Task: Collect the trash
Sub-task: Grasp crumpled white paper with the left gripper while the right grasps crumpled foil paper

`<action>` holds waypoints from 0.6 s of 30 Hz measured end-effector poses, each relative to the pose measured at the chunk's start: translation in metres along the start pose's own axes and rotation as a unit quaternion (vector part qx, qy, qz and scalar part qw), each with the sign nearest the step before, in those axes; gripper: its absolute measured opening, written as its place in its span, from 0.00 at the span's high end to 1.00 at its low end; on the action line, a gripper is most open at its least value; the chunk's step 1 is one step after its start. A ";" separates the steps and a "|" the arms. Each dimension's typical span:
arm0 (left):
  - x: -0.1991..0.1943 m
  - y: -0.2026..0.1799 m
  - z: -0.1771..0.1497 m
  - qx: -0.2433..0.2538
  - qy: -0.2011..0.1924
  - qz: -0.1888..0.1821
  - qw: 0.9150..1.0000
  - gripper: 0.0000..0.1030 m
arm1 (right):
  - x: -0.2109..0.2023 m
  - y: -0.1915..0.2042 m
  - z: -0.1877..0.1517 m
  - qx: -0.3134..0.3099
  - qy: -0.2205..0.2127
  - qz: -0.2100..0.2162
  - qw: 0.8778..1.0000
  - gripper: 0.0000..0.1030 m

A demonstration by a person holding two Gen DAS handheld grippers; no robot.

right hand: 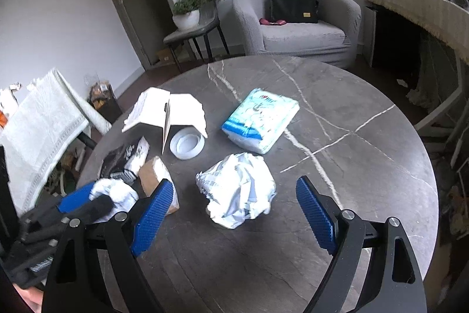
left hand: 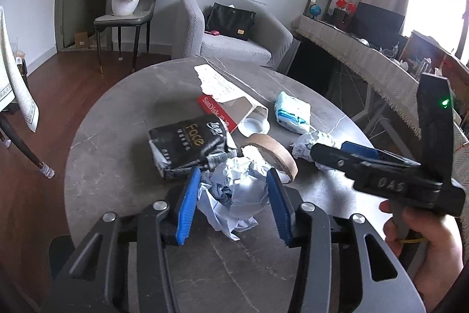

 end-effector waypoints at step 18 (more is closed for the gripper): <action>-0.070 0.052 0.004 0.005 -0.030 0.047 0.998 0.53 | -0.009 0.014 0.010 -0.014 -0.034 -0.053 0.998 0.46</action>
Point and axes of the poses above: each gripper's, at about its wrist camera, not at the fingertips, and x roughly the way its jaws point, y to its left, z to its top, the point moved 4 cm from there along x, roughly the way its jaws point, and after that the axes turned 10 degrees about -z, right-handed, at the moved point
